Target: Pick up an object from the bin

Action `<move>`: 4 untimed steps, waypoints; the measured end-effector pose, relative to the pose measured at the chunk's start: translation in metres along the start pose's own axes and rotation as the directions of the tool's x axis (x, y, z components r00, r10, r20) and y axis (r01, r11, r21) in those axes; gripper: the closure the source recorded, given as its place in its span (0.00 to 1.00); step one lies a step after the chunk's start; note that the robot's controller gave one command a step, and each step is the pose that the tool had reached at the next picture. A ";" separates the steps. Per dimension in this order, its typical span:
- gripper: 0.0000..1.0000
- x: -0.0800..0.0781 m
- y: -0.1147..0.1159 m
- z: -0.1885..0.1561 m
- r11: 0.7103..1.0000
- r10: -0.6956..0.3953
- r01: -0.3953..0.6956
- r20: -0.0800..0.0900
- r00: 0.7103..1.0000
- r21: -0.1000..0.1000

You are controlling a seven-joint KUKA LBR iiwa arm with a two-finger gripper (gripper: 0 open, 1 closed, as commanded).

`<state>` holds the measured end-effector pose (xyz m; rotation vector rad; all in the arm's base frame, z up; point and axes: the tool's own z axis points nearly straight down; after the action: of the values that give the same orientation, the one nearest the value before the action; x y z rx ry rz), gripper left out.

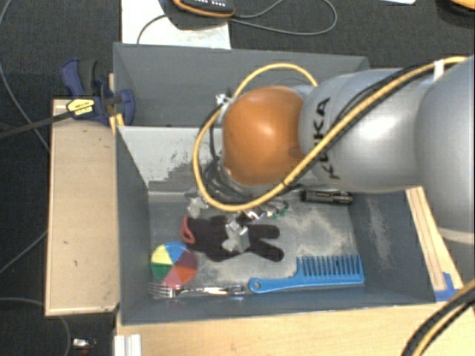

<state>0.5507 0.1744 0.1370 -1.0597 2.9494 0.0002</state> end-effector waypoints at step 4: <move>0.00 -0.001 -0.016 0.032 1.000 -0.021 0.021 0.008 1.000 0.002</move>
Offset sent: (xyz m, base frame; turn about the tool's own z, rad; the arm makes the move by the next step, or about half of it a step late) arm 0.0191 -0.0189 -0.0194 -0.1992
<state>0.5621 0.1632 0.1054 -1.0881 2.9299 0.0019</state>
